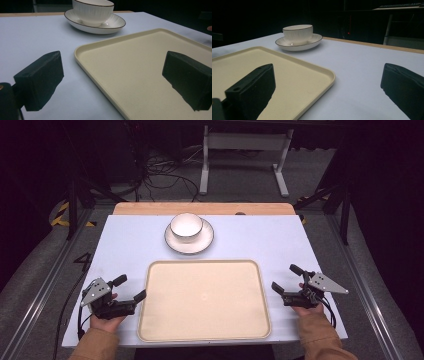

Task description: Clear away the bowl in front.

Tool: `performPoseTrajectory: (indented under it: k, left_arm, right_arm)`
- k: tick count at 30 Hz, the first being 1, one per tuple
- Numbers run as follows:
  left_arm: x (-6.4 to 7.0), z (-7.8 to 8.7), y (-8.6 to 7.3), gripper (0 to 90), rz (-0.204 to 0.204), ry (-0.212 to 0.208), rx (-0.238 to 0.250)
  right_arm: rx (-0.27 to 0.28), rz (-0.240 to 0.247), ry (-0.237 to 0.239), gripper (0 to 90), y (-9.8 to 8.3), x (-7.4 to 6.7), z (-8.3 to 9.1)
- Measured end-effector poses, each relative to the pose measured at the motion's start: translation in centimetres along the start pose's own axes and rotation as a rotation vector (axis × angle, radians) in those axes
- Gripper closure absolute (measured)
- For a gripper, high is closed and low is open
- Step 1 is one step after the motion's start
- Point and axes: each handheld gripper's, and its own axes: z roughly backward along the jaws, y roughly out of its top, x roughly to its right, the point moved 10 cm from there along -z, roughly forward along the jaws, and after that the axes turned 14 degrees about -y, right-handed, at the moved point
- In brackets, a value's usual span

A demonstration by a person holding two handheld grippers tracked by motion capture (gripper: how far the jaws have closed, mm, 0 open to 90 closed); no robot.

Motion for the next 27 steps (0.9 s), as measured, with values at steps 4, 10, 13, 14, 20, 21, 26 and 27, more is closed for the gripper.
performPoseTrajectory:
  k: [4, 10, 13, 14, 20, 21, 26, 27]
  left_arm:
    - [0.0, 0.0, 0.0, 3.9, -0.001, 0.004, 0.003]
    - [0.3, 0.2, 0.3, 4.0, -0.025, 0.001, 0.013]
    - [0.4, 0.2, 0.5, 4.0, -0.030, 0.000, 0.021]
    - [0.4, 0.3, 0.8, 4.0, -0.033, -0.002, 0.033]
    - [0.7, 0.5, 1.8, 4.1, -0.033, -0.007, 0.040]
    - [0.8, 0.5, 2.0, 4.3, -0.039, -0.008, 0.041]
    - [1.7, 0.2, 3.2, 3.7, -0.054, -0.030, 0.013]
    - [1.8, 0.2, 3.3, 3.8, -0.052, -0.032, 0.010]
  right_arm:
    - [0.002, -0.004, 0.001, 0.2, 0.0, 0.0, 0.0]
    - [0.001, -0.010, 0.001, 0.2, 0.0, 0.1, 0.0]
    - [0.002, -0.013, -0.001, 0.2, 0.0, 0.1, 0.0]
    - [0.002, -0.012, -0.001, 0.2, 0.0, 0.1, 0.0]
    - [0.004, -0.018, 0.001, 0.2, 0.1, 0.1, 0.0]
    - [0.004, -0.019, 0.002, 0.2, 0.1, 0.1, 0.0]
    - [0.003, -0.019, 0.002, 0.2, 0.0, 0.1, 0.0]
    - [0.003, -0.018, 0.002, 0.2, 0.0, 0.2, 0.0]
